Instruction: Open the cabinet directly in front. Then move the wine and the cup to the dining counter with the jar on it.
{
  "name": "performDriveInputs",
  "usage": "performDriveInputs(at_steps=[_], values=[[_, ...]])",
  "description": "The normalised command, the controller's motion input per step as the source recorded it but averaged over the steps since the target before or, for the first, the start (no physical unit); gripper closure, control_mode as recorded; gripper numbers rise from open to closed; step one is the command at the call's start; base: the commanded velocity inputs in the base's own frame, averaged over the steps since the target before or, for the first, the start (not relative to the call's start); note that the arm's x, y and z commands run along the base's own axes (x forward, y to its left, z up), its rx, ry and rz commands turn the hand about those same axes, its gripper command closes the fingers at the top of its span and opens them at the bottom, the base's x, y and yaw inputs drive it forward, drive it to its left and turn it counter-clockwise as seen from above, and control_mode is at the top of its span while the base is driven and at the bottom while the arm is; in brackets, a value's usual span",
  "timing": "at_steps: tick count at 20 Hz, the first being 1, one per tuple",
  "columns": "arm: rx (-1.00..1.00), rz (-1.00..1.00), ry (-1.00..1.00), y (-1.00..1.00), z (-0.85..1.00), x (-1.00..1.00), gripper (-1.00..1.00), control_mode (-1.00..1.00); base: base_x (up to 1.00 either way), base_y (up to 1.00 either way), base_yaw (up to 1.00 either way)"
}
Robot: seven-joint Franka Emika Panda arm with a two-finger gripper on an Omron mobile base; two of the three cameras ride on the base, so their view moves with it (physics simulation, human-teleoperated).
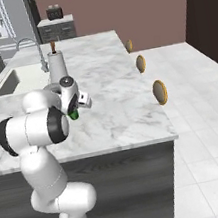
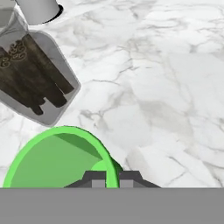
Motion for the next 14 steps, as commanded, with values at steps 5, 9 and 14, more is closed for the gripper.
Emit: performDriveInputs(at_steps=[5, 9, 14], values=[[0.0, 0.0, -0.02, 0.0, -0.01, 0.31, 1.0, -1.0, 0.0, 0.0, 0.0], [0.0, 0.0, 0.0, 0.0, 0.0, 0.29, 1.0, -1.0, 0.0, 0.0, 0.0], [0.03, 0.01, 0.0, -0.03, -0.01, 0.27, 1.0, -1.0, 0.0, 0.0, 0.0]])
